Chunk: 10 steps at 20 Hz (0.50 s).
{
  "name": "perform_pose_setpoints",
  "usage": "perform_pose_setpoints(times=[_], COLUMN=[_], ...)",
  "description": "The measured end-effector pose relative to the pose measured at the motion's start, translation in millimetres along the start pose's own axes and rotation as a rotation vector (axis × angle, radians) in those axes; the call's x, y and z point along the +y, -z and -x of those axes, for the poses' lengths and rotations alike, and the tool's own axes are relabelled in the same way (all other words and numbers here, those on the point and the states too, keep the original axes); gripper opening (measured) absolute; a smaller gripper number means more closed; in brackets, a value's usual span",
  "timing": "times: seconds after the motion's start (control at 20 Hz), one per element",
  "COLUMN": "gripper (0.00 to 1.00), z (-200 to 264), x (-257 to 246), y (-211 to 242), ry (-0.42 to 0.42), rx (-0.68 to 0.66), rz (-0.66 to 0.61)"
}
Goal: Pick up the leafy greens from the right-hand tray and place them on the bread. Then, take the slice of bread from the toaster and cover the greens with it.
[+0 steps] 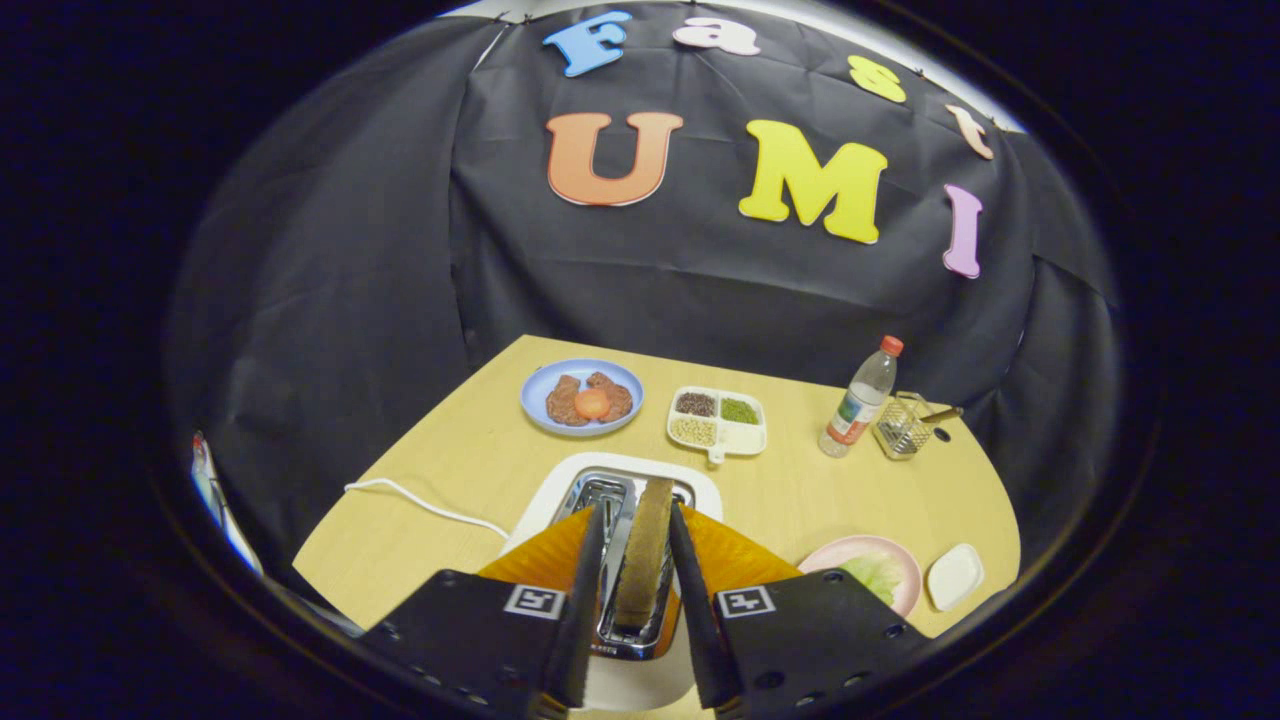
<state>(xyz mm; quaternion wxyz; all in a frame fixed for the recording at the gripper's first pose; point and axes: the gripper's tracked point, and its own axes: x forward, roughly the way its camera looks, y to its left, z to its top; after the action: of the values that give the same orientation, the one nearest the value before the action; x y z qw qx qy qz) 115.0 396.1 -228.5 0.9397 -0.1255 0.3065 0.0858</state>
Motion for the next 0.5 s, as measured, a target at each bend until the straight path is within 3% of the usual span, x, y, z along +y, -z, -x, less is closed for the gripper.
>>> perform_pose_setpoints(times=[0.1, 0.15, 0.2, 0.5], gripper=[0.16, 0.16, 0.1, 0.06], z=[2, 7, 9, 44], x=[5, 3, 1, 5], y=[0, -1, -3, -44], ry=[-0.022, -0.017, -0.013, -0.042], rx=[0.016, 0.021, 0.017, -0.073], rz=[-0.01, -0.01, -0.015, 0.003])
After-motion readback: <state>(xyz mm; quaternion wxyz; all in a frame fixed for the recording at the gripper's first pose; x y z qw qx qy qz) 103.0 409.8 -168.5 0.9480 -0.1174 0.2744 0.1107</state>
